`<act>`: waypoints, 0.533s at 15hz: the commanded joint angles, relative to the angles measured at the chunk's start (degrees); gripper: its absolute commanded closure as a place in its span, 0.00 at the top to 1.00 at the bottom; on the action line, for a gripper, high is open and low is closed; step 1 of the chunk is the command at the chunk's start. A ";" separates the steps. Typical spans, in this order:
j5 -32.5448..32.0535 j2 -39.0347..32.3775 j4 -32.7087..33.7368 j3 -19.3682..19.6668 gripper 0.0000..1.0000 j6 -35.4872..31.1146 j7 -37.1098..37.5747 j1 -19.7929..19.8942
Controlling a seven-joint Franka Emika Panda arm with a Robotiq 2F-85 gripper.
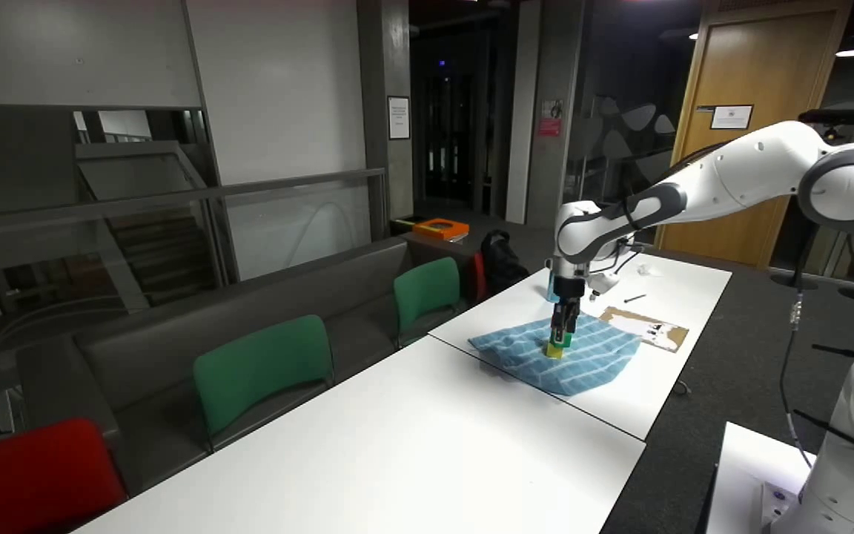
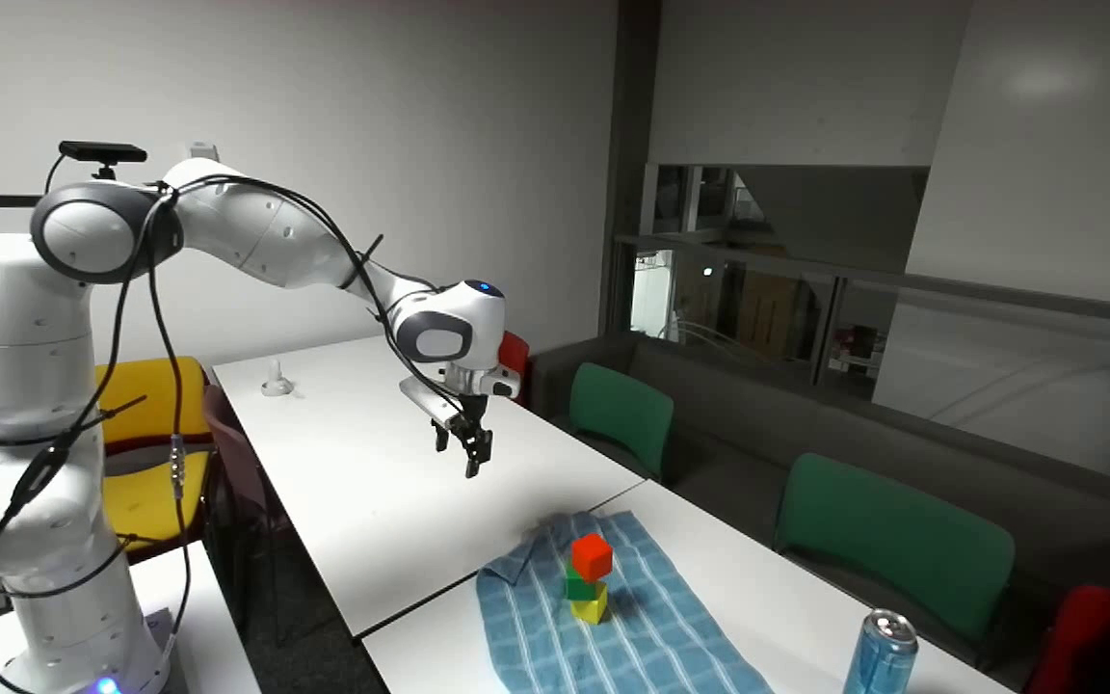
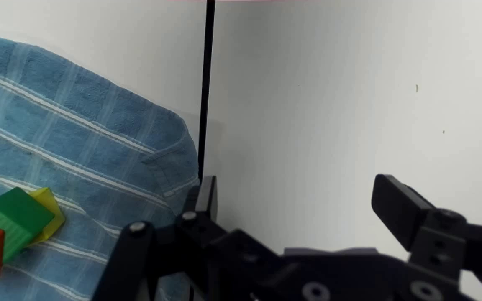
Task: Fold the towel around the blocks
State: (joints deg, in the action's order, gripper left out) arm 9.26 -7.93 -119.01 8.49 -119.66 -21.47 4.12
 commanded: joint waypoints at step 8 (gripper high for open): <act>-1.19 -21.55 11.44 -5.55 1.00 -1.02 -6.44 5.08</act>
State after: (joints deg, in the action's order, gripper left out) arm 9.16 -25.93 -110.05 4.64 -119.98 -26.59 6.88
